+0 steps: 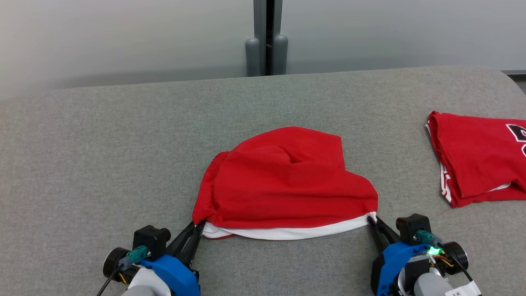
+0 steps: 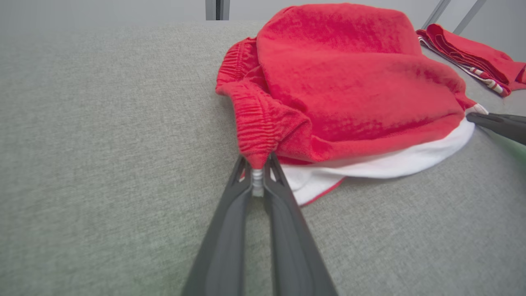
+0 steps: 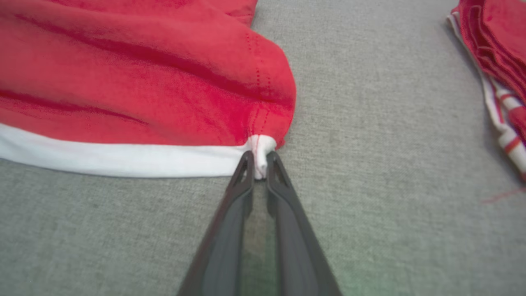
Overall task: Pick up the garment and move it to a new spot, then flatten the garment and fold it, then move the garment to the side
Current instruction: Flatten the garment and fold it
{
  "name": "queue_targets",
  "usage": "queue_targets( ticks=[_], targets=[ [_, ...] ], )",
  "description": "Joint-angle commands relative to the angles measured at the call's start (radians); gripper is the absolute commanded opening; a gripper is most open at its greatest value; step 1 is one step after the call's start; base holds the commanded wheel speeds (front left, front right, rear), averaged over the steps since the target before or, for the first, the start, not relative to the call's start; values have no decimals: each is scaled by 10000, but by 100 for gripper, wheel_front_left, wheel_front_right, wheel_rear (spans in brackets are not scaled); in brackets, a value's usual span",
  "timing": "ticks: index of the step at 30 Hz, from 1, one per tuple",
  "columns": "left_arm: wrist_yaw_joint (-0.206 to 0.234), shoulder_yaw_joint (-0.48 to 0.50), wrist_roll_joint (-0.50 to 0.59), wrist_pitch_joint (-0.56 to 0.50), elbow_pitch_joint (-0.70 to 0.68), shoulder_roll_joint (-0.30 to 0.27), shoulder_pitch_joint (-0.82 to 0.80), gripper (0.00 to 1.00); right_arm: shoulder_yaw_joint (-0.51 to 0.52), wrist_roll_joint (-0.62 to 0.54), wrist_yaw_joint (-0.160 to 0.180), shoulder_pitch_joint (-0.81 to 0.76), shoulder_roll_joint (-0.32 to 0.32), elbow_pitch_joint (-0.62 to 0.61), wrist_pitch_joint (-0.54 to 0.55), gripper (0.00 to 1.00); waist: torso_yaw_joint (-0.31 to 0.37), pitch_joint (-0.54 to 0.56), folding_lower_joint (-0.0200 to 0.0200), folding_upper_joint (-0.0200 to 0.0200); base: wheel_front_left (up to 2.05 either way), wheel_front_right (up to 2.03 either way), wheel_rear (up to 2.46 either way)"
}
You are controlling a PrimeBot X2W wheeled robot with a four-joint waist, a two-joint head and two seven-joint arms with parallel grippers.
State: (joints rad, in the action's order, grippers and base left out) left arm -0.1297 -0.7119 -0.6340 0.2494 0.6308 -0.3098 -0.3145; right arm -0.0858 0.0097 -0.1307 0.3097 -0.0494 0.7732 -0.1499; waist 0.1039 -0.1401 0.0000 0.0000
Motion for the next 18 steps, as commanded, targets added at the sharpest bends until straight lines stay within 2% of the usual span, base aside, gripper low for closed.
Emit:
queue_targets(
  ticks=[1,6,10,14,18],
  targets=[
    [-12,65,-48,64,-19,-51,-210,0,-37,57,0,123,-21,175,38,0,13,-1,0,0,0,0,0],
    [-12,116,-82,88,-210,-119,-292,0,-40,421,0,411,-24,18,-271,0,62,52,0,0,0,0,0],
    [-12,313,-335,113,-791,-231,-289,0,-66,629,-1,513,-23,-567,-452,0,150,282,0,0,0,0,0],
    [-12,571,-731,100,-1849,-577,-303,0,-145,730,0,539,-137,-1822,-511,0,256,692,0,0,0,0,0],
    [63,945,-1023,-186,-3331,-1171,-409,0,-90,914,0,335,-316,-3632,-307,0,331,1180,0,0,0,0,0]
  ],
)
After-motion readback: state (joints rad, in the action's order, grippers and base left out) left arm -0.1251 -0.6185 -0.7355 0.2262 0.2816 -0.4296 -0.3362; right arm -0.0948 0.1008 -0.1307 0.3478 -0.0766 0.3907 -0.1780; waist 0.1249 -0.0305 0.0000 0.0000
